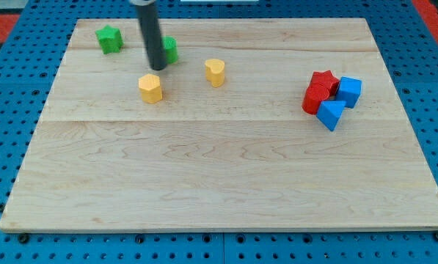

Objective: Push the green star into the green circle

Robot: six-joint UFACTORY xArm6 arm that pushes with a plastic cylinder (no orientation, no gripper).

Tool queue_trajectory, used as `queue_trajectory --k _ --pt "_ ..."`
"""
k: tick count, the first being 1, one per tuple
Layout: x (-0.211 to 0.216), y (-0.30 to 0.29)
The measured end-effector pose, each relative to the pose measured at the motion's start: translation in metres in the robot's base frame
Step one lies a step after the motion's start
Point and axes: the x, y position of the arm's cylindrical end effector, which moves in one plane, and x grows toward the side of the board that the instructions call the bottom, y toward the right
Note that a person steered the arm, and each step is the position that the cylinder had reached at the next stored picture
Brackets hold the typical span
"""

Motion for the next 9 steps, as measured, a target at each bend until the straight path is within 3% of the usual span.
queue_trajectory --k 1,2,3,4,5,6,7,9 --pt "-0.045 -0.017" --pt "-0.057 -0.076" --pt "-0.022 -0.076" --pt "0.0 -0.115" --pt "-0.03 -0.157" --pt "-0.061 -0.157" --pt "-0.064 -0.119" --pt "-0.065 0.039"
